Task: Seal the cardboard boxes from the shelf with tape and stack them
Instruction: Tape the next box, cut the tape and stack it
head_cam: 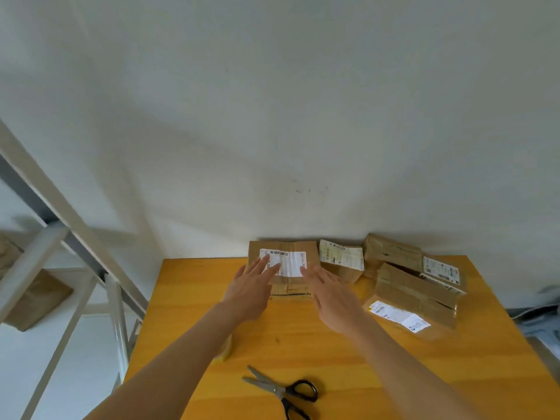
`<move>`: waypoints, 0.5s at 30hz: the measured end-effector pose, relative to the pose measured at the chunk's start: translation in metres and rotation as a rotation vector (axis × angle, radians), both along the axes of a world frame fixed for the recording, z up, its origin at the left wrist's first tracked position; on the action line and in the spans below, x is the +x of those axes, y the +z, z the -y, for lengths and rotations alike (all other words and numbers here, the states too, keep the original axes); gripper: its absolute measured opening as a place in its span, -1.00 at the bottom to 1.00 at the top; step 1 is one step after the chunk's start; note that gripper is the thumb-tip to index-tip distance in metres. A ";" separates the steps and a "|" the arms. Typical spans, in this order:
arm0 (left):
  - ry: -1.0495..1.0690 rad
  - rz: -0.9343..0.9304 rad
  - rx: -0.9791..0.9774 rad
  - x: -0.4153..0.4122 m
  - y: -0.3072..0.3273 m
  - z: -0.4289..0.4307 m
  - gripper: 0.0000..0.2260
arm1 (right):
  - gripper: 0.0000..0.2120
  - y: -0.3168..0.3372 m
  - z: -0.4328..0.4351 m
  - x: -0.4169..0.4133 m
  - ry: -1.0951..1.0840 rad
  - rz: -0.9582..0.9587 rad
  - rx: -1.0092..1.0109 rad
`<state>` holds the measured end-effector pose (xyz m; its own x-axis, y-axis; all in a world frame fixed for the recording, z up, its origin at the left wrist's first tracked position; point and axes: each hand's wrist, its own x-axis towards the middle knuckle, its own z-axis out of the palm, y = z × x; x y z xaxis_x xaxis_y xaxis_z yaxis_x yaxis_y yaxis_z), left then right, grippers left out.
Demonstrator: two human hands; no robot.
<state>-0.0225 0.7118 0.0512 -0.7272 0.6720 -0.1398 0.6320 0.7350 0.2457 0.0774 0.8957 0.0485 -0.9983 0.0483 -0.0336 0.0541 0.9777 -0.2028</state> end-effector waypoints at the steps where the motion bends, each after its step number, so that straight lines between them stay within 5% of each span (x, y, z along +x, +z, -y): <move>1: -0.005 -0.007 0.019 0.004 0.009 0.006 -0.51 | -0.42 0.008 0.008 0.007 -0.016 -0.022 0.001; 15: -0.190 -0.131 0.261 0.099 0.086 0.141 -0.54 | -0.51 0.090 0.175 0.136 -0.286 -0.259 -0.007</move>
